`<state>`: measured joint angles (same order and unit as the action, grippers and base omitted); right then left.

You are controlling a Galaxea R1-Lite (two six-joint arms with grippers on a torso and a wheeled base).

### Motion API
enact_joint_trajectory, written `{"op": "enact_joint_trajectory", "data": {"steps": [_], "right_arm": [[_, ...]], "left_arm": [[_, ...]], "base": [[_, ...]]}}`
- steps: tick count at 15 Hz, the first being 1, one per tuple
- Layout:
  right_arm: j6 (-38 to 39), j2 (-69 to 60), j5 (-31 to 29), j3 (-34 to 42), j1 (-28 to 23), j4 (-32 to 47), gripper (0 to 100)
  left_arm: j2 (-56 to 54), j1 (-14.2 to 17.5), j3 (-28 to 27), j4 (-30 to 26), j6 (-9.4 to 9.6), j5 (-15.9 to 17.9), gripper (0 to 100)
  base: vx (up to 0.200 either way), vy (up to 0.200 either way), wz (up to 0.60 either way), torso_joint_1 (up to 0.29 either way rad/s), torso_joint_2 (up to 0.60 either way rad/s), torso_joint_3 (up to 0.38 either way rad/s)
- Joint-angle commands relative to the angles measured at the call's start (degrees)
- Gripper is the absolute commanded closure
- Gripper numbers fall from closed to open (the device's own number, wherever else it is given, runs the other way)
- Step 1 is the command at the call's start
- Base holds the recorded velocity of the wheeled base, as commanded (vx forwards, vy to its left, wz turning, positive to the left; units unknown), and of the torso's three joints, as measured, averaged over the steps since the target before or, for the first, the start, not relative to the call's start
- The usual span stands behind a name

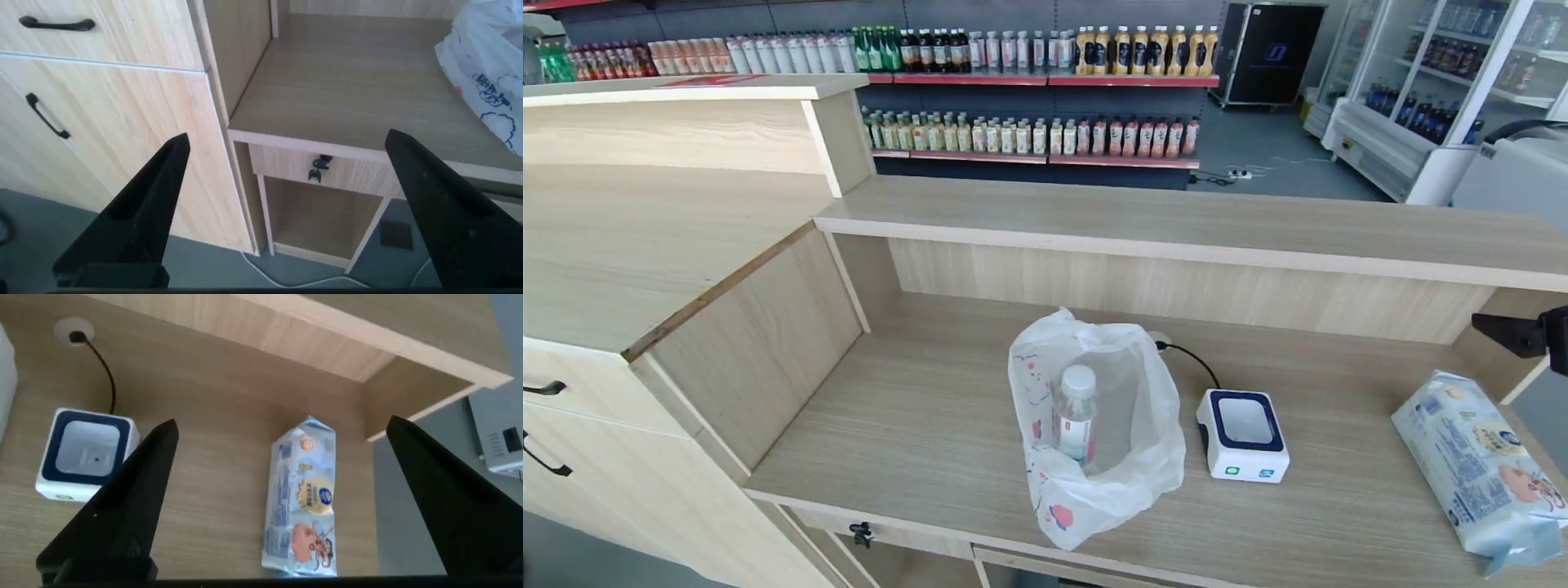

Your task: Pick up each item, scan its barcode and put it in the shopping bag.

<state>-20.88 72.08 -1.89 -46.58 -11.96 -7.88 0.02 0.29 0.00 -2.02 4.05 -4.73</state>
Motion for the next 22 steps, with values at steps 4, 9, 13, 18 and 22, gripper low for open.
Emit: {"op": "enact_joint_trajectory", "data": {"steps": [4,9,13,18,22], "right_arm": [[2.6,6.4,-1.89,-4.31,-8.08,3.74,0],[1.63,16.07,-1.8,-4.57,-16.96,4.27,0],[2.86,22.22,0.04,-5.89,-19.77,3.57,0],[3.39,28.82,4.53,-5.19,-21.18,1.2,0],[3.13,31.36,14.11,-5.01,-20.65,-0.83,0]], "left_arm": [[-0.02,-0.03,0.0,0.0,0.0,-0.02,0],[-0.02,0.06,0.0,0.0,0.0,-0.02,0],[-0.02,0.06,0.0,0.0,0.0,-0.02,0],[-0.02,0.06,0.0,0.0,0.0,-0.02,0],[-0.02,-0.03,0.0,0.0,0.0,-0.02,0]], "base": [[0.0,0.0,0.0,0.0,0.0,0.0],[0.0,0.0,0.0,0.0,0.0,0.0],[0.0,0.0,0.0,0.0,0.0,0.0],[0.0,0.0,0.0,0.0,0.0,0.0],[0.0,0.0,0.0,0.0,0.0,0.0]]}}
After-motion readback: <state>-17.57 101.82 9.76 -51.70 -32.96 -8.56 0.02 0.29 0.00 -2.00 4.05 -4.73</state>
